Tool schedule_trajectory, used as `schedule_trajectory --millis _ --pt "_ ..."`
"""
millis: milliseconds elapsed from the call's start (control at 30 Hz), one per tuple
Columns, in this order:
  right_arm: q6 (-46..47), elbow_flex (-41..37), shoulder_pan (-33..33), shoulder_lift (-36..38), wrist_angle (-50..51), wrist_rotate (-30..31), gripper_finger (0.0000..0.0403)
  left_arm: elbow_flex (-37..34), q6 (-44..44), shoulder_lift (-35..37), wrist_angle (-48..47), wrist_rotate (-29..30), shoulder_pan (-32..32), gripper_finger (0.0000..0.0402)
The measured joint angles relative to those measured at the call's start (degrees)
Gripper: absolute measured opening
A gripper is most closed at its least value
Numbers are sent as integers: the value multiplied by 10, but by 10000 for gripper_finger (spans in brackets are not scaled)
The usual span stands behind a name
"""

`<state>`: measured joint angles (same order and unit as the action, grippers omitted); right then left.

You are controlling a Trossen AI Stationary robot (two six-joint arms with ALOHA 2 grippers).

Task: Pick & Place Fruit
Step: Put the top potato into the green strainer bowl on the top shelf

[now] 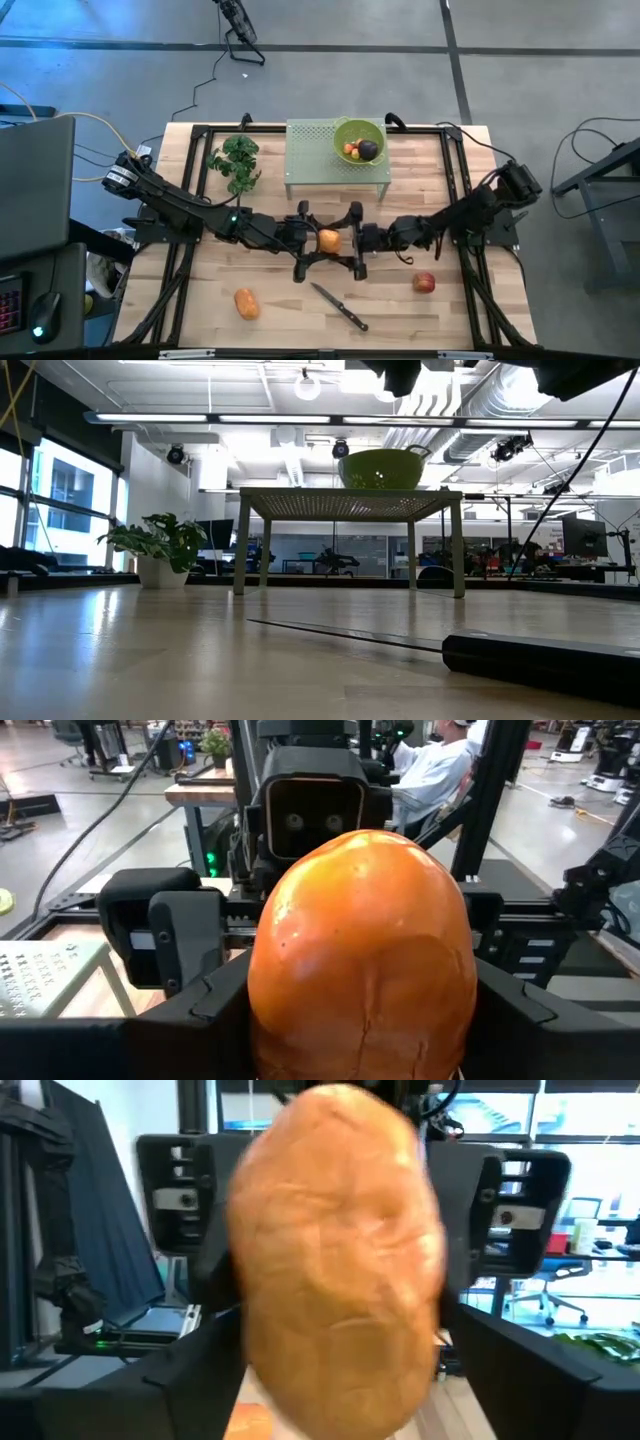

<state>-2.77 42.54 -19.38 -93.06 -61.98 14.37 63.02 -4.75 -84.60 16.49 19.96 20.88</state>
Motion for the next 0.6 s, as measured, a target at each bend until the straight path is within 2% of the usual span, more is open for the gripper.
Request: schedule_trajectory --millis 367,600 --pt "2 0 4 0 1 -21 202 0 0 0 -3 0 -10 235" --pt "11 0 4 0 2 -21 199 0 -4 0 -4 0 -11 235"
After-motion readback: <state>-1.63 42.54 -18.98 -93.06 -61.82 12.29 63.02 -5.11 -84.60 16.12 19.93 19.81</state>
